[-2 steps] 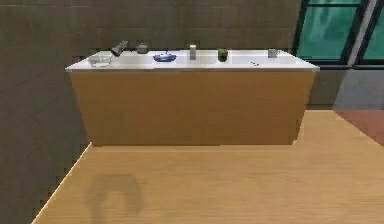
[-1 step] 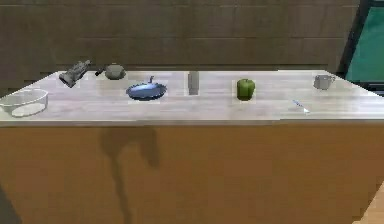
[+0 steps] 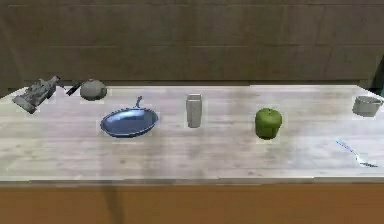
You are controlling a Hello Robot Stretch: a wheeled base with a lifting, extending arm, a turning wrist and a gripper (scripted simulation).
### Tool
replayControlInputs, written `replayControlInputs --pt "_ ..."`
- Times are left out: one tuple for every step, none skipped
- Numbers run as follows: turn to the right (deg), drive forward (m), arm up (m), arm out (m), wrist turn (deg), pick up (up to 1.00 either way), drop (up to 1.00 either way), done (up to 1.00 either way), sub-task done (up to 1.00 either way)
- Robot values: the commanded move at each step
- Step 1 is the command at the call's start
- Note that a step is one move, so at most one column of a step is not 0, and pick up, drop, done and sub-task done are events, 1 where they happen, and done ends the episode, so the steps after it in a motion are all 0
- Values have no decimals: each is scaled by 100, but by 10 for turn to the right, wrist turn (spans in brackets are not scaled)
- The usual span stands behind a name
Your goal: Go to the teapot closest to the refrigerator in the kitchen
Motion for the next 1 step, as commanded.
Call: replayControlInputs --pt "-450 0 0 0 0 0 0 0 0"
